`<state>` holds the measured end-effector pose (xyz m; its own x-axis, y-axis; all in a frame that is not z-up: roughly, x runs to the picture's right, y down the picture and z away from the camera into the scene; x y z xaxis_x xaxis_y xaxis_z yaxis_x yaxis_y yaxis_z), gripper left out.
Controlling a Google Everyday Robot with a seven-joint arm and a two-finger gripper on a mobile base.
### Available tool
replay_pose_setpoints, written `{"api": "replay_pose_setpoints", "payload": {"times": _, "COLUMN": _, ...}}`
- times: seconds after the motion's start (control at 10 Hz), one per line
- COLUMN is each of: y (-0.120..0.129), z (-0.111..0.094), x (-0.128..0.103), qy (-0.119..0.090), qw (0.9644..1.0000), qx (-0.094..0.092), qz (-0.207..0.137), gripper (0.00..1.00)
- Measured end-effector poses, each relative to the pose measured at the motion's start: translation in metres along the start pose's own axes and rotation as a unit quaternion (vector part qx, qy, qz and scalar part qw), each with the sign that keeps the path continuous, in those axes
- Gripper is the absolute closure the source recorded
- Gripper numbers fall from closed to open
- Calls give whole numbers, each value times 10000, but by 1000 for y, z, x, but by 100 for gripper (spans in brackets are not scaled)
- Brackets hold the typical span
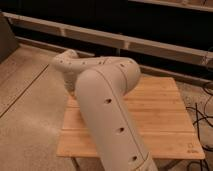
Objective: Drag the ceramic bowl in a circle
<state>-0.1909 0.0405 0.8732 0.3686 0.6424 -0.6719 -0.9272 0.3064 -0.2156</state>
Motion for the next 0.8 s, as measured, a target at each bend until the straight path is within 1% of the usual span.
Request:
{"api": "replay_pose_setpoints", "payload": {"times": 0.1, "y": 12, "z": -1, "x": -10, "qy": -6, "qw": 9999, "qx": 32, "qz": -120, "gripper": 100}}
{"api": "replay_pose_setpoints", "payload": {"times": 0.2, "y": 32, "z": 1, "x": -18, "qy": 3, "qw": 9996, "qx": 17, "qz": -296, "gripper": 100}}
{"api": "replay_pose_setpoints", "payload": {"times": 0.4, "y": 69, "z": 4, "x": -24, "qy": 24, "qw": 9980, "qx": -88, "qz": -618, "gripper": 100}}
{"api": "replay_pose_setpoints", "payload": {"times": 0.5, "y": 82, "z": 6, "x": -23, "qy": 33, "qw": 9972, "qx": -147, "qz": -734, "gripper": 100}}
{"api": "replay_pose_setpoints", "payload": {"times": 0.7, "y": 113, "z": 9, "x": -15, "qy": 34, "qw": 9942, "qx": -379, "qz": -1007, "gripper": 100}}
{"api": "replay_pose_setpoints", "payload": {"times": 0.8, "y": 122, "z": 9, "x": -9, "qy": 9, "qw": 9928, "qx": -483, "qz": -1094, "gripper": 100}}
